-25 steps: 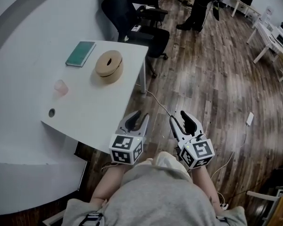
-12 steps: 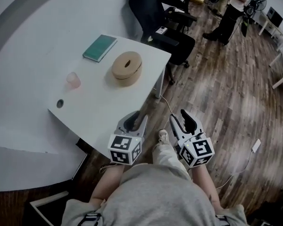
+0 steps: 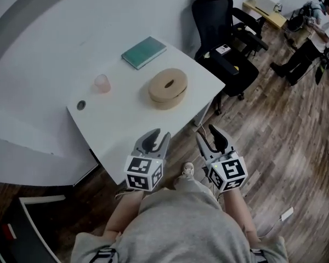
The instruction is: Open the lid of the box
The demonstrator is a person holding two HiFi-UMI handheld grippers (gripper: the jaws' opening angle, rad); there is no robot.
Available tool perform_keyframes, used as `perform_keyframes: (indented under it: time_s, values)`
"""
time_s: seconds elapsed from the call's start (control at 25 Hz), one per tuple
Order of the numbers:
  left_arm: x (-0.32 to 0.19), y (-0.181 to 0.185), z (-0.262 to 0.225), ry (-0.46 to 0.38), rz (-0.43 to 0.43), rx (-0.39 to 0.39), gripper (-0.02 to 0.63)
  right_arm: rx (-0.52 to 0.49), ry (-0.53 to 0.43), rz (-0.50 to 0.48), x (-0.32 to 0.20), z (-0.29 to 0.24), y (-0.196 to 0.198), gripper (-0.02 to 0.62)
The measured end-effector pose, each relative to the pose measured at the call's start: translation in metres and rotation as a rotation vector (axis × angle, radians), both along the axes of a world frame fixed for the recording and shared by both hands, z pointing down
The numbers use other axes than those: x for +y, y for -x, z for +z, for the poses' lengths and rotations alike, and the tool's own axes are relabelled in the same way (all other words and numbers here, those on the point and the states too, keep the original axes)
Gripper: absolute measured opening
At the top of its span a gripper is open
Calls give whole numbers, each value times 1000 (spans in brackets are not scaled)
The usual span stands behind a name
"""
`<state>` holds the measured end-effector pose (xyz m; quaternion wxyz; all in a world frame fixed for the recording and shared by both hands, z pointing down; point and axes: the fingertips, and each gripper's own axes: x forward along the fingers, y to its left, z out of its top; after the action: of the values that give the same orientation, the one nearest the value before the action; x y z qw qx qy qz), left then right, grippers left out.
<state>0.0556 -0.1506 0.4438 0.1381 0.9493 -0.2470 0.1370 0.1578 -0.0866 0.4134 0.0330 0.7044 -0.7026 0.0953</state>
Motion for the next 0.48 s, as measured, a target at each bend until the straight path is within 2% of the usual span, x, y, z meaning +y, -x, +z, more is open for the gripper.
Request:
perform_keyframes:
  time_s: [0.24,0.48]
  values:
    - [-30,-2,5,5,-153,-19,124,31,20,-164,-50,5,-14,176]
    - [-51,9,22,28,-301,-39,128,80,60,-319,-96,21,-11,176]
